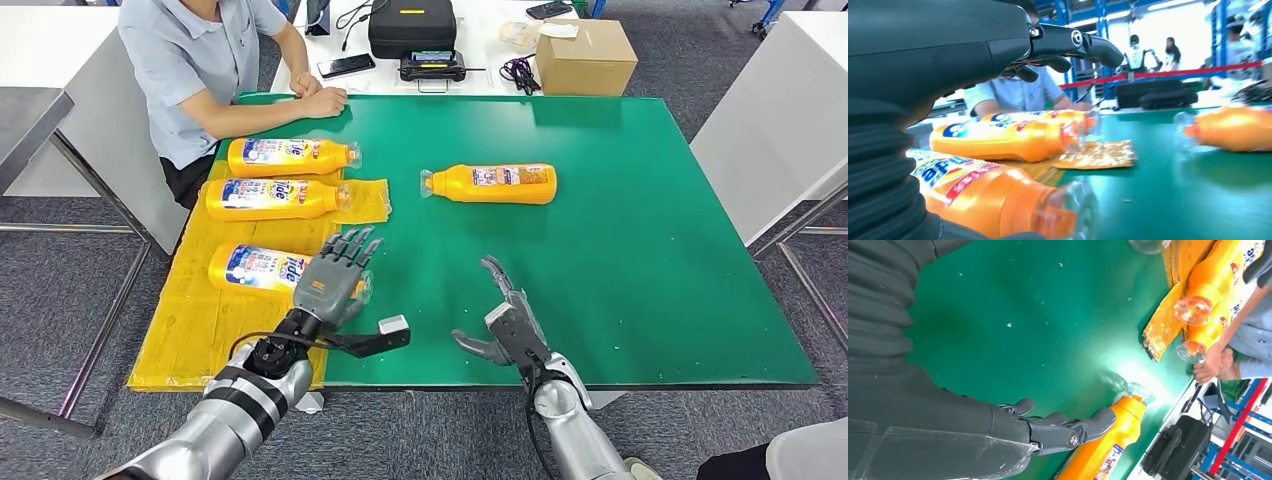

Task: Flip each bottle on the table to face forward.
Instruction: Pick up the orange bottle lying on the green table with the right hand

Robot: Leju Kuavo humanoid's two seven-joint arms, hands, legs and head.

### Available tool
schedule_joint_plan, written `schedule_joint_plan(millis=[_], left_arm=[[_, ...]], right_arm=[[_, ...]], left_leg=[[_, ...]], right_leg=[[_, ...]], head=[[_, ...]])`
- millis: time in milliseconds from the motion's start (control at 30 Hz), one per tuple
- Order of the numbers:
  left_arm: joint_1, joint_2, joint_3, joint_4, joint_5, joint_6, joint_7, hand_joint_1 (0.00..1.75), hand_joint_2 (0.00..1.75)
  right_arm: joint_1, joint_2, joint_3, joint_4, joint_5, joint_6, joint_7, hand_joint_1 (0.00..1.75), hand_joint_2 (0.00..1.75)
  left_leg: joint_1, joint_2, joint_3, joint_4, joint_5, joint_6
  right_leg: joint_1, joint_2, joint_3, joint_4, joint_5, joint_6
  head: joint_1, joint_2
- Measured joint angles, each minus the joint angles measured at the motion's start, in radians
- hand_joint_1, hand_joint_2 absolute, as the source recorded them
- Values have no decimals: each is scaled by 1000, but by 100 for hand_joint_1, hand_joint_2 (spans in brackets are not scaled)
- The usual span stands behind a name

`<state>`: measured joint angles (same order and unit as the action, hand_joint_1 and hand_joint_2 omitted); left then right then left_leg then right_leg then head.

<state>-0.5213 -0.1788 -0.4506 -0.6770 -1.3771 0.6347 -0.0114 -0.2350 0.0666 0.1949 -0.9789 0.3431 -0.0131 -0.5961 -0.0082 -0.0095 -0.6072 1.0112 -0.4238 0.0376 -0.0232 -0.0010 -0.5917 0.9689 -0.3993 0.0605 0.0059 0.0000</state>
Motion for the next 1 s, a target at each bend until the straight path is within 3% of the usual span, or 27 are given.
schedule_joint_plan(millis=[100, 233, 367, 433, 500, 567, 700, 800, 900, 933, 1000], left_arm=[[23, 1, -18, -47, 34, 9, -27, 0, 175], [82, -2, -46, -130, 212, 36, -184, 0, 175], [158, -2, -95, -241, 235, 59, -196, 0, 175], [177, 1, -111, -279, 241, 58, -190, 0, 175], [193, 5, -125, -308, 280, 49, -199, 0, 175], [216, 8, -133, -337, 387, 31, -240, 0, 175], [301, -2, -132, -423, 728, -54, -371, 0, 175], [369, -13, -133, -496, 957, -139, -422, 0, 175], [410, -18, -133, -547, 1190, -194, -428, 0, 44], [418, -19, -132, -559, 1243, -198, -428, 0, 44], [430, -21, -131, -578, 1301, -188, -431, 0, 131]], right_arm=[[4, 0, -1, 0, -4, 0, -1, 0, 175], [15, 0, -4, -1, -38, 10, -5, 0, 175], [35, 6, -26, -3, -187, 124, -8, 0, 175], [44, 13, -43, -8, -278, 195, -3, 0, 87], [53, 22, -60, -20, -329, 215, 14, 0, 87], [66, 28, -71, -44, -290, 133, 35, 0, 175], [108, 25, -49, -163, 49, -252, 60, 0, 175], [135, -8, -7, -256, 326, -429, 121, 0, 175], [157, -60, 20, -296, 532, -523, 206, 0, 175], [163, -77, 25, -299, 574, -540, 231, 0, 175], [171, -106, 30, -298, 641, -566, 279, 0, 175]], left_leg=[[0, 0, 0, 0, 0, 0], [0, 0, 0, 0, 0, 0], [0, 0, -2, 0, 0, 0], [0, 0, -2, 0, 0, 0], [0, 0, -2, 0, 0, 0], [0, 0, -2, 0, 0, 0], [0, 0, -2, 0, 0, 0], [0, 0, -2, 0, -1, 0], [0, -1, -3, 0, -1, 1], [0, -1, -3, 0, -1, 1], [0, -1, -3, 0, -1, 1]], right_leg=[[0, 0, 0, 0, 0, 0], [0, 0, 0, 0, 0, 0], [0, 0, -2, 0, 0, 0], [0, 0, -2, 0, 0, 0], [0, 0, -2, 0, 0, 0], [0, 0, -2, 0, 0, 0], [0, 0, -2, 0, 0, 0], [0, 0, -3, -1, -1, 0], [0, -1, -3, -1, -1, 0], [0, -1, -3, -1, -1, 0], [0, 0, -3, -1, -1, 0]], head=[[0, 0], [0, 0], [0, 0], [0, 0], [0, 0], [0, 0], [0, 0], [0, 0], [0, 0], [0, 0], [0, 0]])
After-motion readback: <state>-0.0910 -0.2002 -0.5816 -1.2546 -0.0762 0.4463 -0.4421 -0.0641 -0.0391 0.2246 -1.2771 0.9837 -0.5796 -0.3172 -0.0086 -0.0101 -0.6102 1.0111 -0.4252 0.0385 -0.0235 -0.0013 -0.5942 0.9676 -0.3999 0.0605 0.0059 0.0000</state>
